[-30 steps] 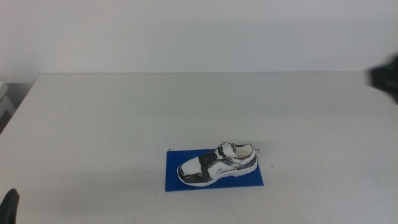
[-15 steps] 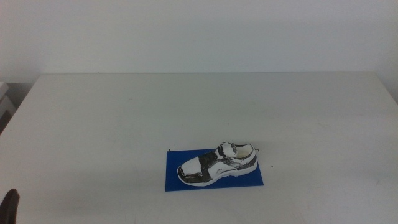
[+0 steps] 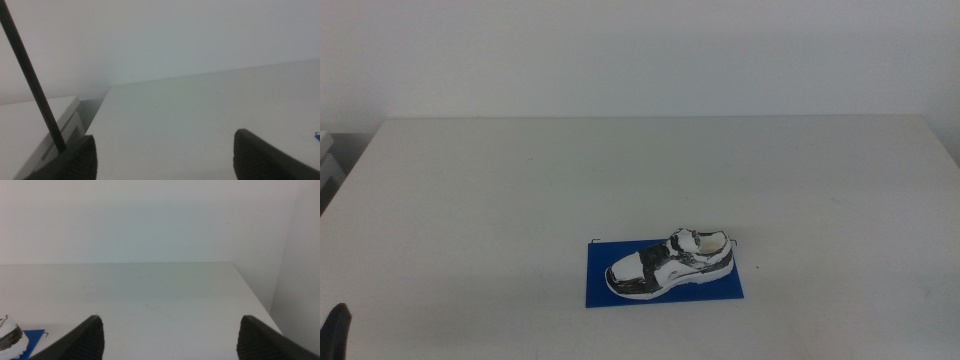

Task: Use one arm to grab the shoe from the table and place it on the mat.

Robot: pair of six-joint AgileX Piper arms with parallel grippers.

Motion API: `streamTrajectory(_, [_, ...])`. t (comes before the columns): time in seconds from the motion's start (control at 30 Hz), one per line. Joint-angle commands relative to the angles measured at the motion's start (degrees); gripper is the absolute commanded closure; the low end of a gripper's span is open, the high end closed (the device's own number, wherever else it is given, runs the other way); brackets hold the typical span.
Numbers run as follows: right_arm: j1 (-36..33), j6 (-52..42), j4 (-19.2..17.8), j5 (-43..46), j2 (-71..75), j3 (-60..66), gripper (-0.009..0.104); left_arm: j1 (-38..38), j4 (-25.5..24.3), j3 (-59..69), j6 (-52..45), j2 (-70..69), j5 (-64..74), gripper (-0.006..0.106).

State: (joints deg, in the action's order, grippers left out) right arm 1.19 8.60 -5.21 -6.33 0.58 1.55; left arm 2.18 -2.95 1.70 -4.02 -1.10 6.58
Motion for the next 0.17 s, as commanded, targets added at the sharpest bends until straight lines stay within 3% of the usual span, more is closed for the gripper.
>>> streamTrajectory(0.0, [0.2,-0.8,-2.1,5.1,1.5,0.3,0.003,-0.3,0.5,0.3,0.3,-0.4,-4.7,0.007])
streamTrajectory(0.13, [0.2,-0.8,-1.9,5.1,1.5,0.3,0.003,-0.3,0.5,0.3,0.3,-0.4,-4.7,0.007])
